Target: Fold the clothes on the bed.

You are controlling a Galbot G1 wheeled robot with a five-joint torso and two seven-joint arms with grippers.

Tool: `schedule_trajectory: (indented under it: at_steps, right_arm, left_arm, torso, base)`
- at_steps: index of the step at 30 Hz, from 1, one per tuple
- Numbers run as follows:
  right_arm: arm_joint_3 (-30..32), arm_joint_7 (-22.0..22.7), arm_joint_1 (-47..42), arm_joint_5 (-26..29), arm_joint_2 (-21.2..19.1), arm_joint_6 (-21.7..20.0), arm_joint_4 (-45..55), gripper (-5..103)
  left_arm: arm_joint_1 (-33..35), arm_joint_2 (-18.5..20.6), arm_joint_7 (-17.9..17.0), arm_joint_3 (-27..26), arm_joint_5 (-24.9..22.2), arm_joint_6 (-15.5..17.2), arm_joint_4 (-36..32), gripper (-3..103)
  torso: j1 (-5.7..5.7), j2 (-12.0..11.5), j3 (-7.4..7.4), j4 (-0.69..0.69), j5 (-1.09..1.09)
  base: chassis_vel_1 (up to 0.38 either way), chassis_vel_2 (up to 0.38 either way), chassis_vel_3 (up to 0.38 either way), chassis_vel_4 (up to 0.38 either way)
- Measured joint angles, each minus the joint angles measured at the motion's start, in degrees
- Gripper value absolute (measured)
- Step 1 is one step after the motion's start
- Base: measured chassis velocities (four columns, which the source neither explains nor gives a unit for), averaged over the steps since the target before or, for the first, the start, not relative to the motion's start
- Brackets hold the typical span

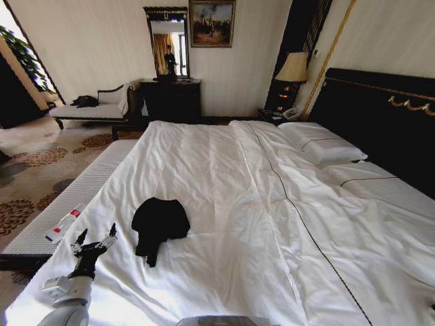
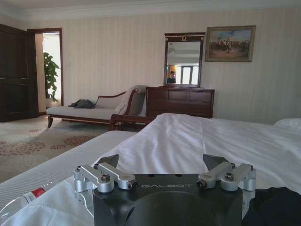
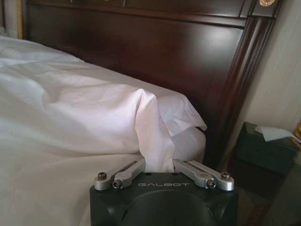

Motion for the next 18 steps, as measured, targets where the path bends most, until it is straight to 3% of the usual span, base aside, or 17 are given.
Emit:
schedule_trajectory:
  at_steps: [6, 18]
  right_arm:
    - [-1.39, 0.27, 0.27, -5.02, 1.49, 3.97, -5.39, 2]
    - [-3.28, 2.63, 3.87, -7.08, 0.96, 5.20, -12.55, 2]
  left_arm:
    - [-0.03, -0.14, -0.14, 0.21, 0.32, 0.12, -0.23, 100]
    - [0.54, -0.05, -0.25, 0.18, 0.47, 0.26, -0.78, 100]
  torso:
    - [0.00, 0.00, 0.00, 0.00, 0.00]
    - [0.00, 0.00, 0.00, 0.02, 0.00]
  base:
    - [0.000, 0.000, 0.000, 0.000]
    - [0.000, 0.000, 0.000, 0.000]
